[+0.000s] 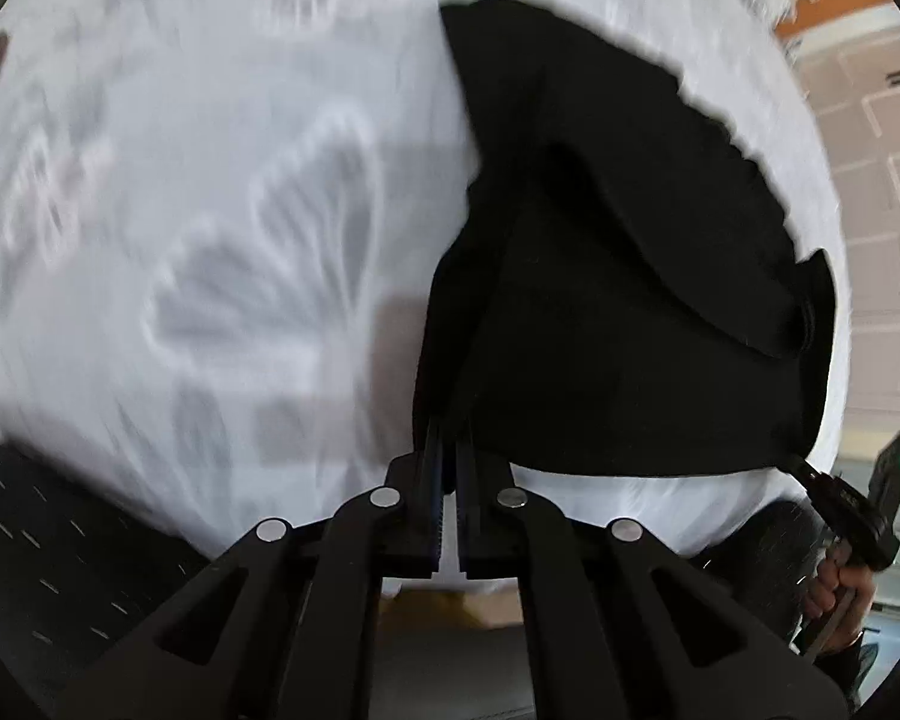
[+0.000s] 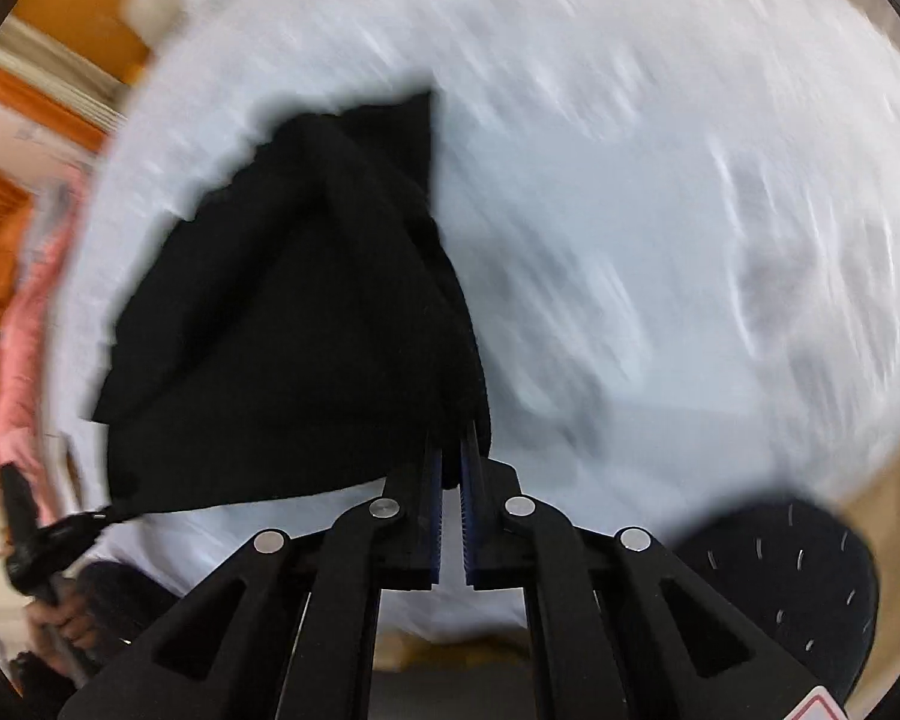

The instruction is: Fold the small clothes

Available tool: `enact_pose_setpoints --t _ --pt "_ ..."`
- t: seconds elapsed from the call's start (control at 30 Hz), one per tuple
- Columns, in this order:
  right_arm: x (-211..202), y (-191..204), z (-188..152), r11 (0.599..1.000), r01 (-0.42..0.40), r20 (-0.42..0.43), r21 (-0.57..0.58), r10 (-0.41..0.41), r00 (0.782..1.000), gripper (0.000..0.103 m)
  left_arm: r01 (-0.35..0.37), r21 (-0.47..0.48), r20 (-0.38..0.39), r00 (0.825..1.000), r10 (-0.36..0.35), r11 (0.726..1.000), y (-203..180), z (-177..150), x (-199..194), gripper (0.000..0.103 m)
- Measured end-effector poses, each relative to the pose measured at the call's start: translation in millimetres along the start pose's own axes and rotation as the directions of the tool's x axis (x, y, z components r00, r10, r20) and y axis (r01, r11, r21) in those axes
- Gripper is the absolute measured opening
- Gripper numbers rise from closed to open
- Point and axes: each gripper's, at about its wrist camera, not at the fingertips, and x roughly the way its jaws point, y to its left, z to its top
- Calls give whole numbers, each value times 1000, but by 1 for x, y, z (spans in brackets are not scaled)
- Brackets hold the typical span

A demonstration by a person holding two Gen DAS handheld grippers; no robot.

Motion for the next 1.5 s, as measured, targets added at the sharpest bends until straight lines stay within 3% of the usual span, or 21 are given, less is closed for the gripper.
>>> enact_pose_setpoints --t 0.07,0.2,0.23,0.27,0.3,0.33,0.43,0.5,0.53,0.57,0.6,0.7,0.83,0.9,0.93,0.97,1.0,1.1,1.2,1.4,1.5 --pt "18 0 -10 999 42 -61 -17 -43 997 8 -36 30 50 998 35 999 -9 -6 -4 3" --pt "-18 26 0 991 103 117 -85 -93 989 24 -28 106 185 983 8 994 -35 -1 -48 11" --pt "-31 37 8 987 101 178 -125 -78 981 29 -53 150 240 971 16 987 -47 5 -63 32" --pt "-41 47 17 981 108 227 -163 -69 971 46 -85 169 274 961 36 982 -54 11 -70 65" --pt "-47 56 27 973 121 267 -198 -65 961 59 -119 179 305 951 60 977 -61 17 -73 78" --pt "-48 62 37 965 127 294 -228 -56 954 60 -132 203 316 947 63 970 -68 28 -69 86" --pt "-23 74 72 941 170 293 -293 -81 953 60 -116 215 204 976 71 970 -73 57 -32 80" --pt "4 84 90 929 183 257 -322 -100 961 58 -65 142 148 988 43 988 -68 72 -12 56" --pt "12 87 92 926 181 246 -331 -100 964 56 -32 76 111 994 23 997 -63 79 -2 34" --pt "21 94 94 924 169 224 -343 -95 970 32 -4 35 92 996 0 999 -59 83 2 6" --pt "29 99 96 924 148 192 -352 -84 978 4 21 -6 79 997 -20 1000 -55 88 5 7" --pt "11 95 107 950 36 191 -311 25 981 3 104 -65 175 980 -91 992 -56 108 -24 7" --pt "-44 64 133 979 -143 347 -147 186 919 3 107 -52 269 959 -89 993 -66 141 -50 10" --pt "-32 52 149 990 -101 342 -96 128 931 3 50 -79 290 957 -25 996 -65 162 -40 23" --pt "-14 46 157 996 -51 313 -70 70 947 3 7 -100 282 959 22 995 -62 169 -31 59" --pt "8 40 163 999 -11 260 -45 22 965 5 -62 -128 245 965 93 990 -60 177 -16 72" --pt "20 38 165 999 13 217 -40 -4 976 6 -110 -150 199 970 139 983 -53 180 -8 67" --pt "19 43 152 997 43 219 -65 -28 975 18 13 -164 216 976 23 986 -39 162 -18 64" --pt "-13 34 112 998 7 276 -59 9 961 56 24 -103 261 965 4 994 -31 116 -40 71" --pt "5 2 34 998 -55 118 -3 55 992 56 1 -97 174 985 16 995 -22 52 -20 73" --pt "14 12 17 999 -37 112 -10 38 993 49 6 -97 178 984 11 995 -27 40 -12 34"
